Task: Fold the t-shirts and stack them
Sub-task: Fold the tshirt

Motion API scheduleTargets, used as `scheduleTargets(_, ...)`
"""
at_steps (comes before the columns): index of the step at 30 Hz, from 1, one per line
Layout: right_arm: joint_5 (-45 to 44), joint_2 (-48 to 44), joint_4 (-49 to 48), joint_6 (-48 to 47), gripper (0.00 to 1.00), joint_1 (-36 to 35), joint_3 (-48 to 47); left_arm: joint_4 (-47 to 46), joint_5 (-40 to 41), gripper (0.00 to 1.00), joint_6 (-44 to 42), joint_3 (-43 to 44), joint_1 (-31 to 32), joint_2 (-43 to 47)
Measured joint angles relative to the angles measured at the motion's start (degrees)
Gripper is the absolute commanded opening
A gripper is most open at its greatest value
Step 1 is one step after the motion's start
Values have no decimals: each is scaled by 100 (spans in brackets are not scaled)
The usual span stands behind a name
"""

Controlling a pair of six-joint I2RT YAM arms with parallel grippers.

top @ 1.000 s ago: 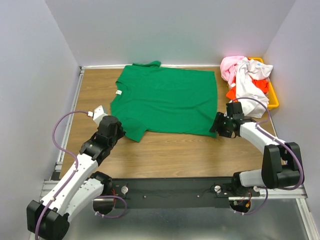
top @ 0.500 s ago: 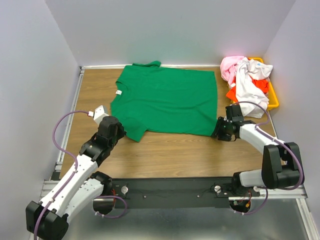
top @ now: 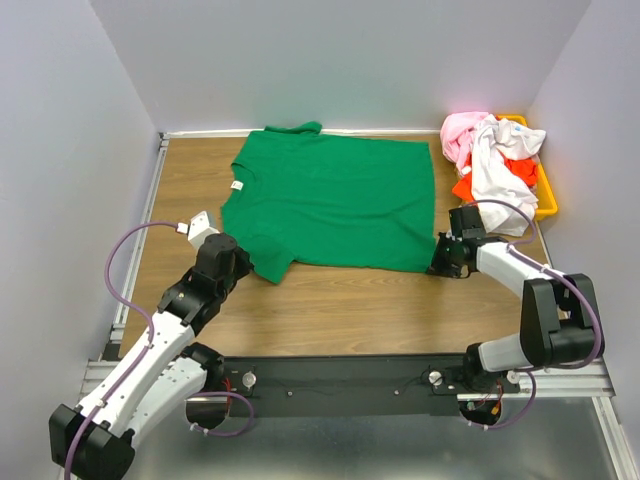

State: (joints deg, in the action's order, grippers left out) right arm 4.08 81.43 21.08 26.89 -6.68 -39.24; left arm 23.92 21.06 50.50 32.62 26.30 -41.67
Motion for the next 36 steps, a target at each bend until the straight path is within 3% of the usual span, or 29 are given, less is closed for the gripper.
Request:
scheduleTargets(2,22,24,-4,-31,0,0,0,0,0,0,0,0,9,15)
scheduleTargets(26,260,-1290,1062,264,0,-264,-24,710,-164,0,306,166,131,1036)
scheduleTargets(36,459,-708,1104,192,0,-264,-682,-573,-527,0,103,-105,131,295)
